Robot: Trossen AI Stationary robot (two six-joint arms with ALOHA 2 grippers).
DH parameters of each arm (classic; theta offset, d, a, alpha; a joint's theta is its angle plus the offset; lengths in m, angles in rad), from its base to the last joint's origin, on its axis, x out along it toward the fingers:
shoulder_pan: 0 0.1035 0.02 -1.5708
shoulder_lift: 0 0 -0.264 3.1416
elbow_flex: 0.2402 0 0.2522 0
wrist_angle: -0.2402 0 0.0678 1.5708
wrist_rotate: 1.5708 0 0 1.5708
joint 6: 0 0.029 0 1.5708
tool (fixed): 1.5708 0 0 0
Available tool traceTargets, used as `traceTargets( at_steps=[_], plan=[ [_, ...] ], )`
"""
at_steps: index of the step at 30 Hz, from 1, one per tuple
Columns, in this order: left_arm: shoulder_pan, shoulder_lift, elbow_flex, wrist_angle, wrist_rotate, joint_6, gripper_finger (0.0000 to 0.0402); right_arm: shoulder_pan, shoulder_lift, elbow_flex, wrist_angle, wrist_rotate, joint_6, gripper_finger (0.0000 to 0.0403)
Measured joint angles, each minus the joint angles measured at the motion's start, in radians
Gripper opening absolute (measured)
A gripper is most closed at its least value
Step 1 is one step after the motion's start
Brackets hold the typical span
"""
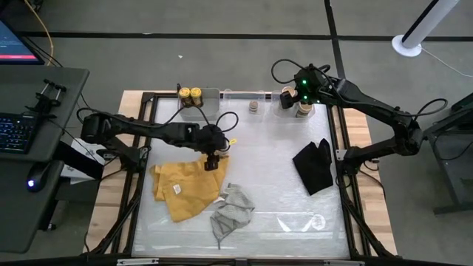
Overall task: Sort spices by type
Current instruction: Put the transparent bottle into the left transparent bin
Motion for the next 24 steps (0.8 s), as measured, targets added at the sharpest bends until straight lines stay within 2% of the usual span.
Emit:
traceTargets(
  at_steps=[5, 16, 20, 24],
  plan=[
    [0.027, 0.031, 0.0, 0.03, 0.002, -0.001, 0.0289, 0.0, 0.0, 0.0, 0.0, 0.0, 0.002, 0.0371],
    [0.076, 0.153, 0.06, 0.017, 0.061, 0.0, 0.0279, 0.0, 0.0, 0.0, 0.0, 0.0, 0.022, 0.0371],
    [0.073, 0.197, 0.068, 0.005, 0.063, 0.011, 0.0269, 0.0, 0.0, 0.0, 0.0, 0.0, 0.023, 0.0371],
    [0.073, 0.215, 0.068, -0.003, 0.049, -0.018, 0.0229, 0.0, 0.0, 0.0, -0.001, 0.0, 0.026, 0.0371]
  ],
)
